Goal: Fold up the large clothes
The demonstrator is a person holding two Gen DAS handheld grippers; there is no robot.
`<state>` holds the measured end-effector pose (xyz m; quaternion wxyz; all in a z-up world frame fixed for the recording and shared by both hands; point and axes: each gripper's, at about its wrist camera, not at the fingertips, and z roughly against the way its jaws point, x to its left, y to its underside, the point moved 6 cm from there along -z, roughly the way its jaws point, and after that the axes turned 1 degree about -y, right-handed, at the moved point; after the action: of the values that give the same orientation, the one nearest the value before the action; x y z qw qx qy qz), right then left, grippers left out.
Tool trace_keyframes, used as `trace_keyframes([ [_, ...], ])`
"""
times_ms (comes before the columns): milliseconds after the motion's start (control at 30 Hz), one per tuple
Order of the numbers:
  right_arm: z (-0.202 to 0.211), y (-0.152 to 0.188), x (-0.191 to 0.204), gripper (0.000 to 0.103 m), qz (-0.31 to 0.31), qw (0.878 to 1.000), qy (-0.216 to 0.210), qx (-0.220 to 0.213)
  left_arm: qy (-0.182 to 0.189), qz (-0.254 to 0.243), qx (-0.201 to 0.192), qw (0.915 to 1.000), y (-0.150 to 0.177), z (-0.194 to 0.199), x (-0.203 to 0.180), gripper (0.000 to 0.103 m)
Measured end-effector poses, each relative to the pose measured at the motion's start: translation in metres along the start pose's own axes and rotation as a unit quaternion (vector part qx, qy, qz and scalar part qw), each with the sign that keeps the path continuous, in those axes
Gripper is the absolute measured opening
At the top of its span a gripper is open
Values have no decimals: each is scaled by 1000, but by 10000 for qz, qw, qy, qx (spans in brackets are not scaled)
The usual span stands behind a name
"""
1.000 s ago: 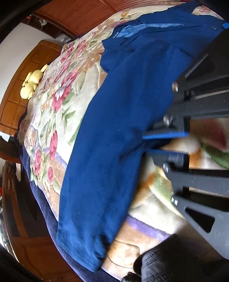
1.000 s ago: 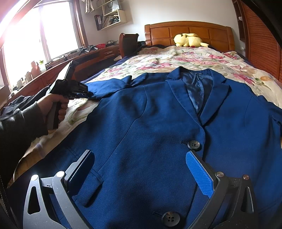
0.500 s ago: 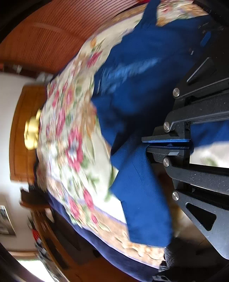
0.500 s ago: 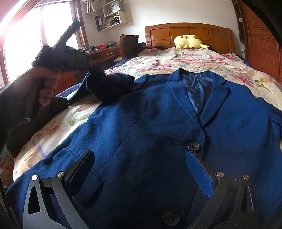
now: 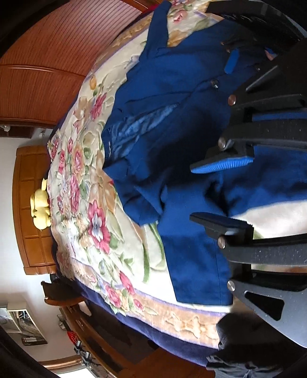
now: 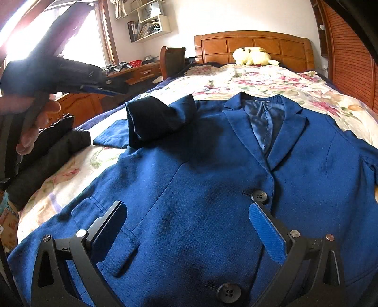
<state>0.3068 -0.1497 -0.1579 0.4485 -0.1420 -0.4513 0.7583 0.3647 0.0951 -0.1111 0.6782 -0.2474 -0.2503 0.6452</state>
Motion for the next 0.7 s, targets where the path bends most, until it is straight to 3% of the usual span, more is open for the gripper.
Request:
trace_keyframes([
  [100,0,0,0,103,5,10000,4,4,-170,61,25,9998,6,-4,21,63],
  [200,0,0,0,103,4,10000,6,1,-465,198,136,9986,14,-21,54,73],
  [500,-2,-1,0,103,10,10000,-16,22,-1051,935,693,9876,52,-82,143,76],
  [700,-2,-1,-1,103,9,10000,-39,28,-1230,1108,862,9824,67,-102,165,77],
])
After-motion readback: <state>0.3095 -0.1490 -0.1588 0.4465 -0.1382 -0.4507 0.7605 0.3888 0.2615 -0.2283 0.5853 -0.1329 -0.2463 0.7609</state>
